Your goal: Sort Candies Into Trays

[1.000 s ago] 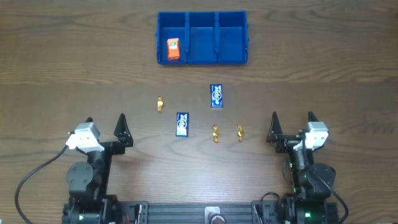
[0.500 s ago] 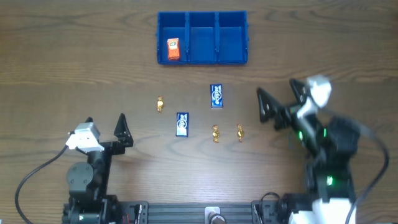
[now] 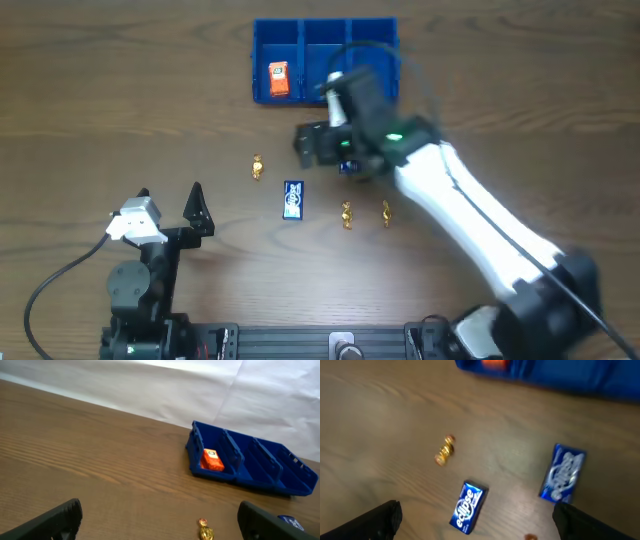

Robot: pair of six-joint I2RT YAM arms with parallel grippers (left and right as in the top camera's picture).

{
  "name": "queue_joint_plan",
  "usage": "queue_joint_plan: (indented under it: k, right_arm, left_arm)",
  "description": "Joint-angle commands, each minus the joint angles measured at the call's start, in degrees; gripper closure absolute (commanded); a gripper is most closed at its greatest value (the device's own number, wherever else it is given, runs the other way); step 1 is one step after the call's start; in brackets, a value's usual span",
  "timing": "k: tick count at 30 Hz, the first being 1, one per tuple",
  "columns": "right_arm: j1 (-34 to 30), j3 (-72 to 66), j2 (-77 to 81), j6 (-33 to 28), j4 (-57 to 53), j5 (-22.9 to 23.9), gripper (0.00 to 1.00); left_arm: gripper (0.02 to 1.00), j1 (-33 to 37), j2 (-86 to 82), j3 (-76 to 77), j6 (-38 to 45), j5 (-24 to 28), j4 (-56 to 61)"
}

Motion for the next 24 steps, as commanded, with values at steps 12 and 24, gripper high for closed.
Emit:
queue_joint_plan:
  k: [12,24]
  right_arm:
    - [16.41,11.28,26.12,26.14,-10.16,12.98,0.034]
    - [16.44,11.28,28.76,28.48,-10.88,14.51,0.183]
  left_arm:
    - [0.02,0.22,-0.33,-1.81,0.76,0.55,-0.68]
    - [0.02,0.22,-0.33,-1.81,0.76,0.55,-0.68]
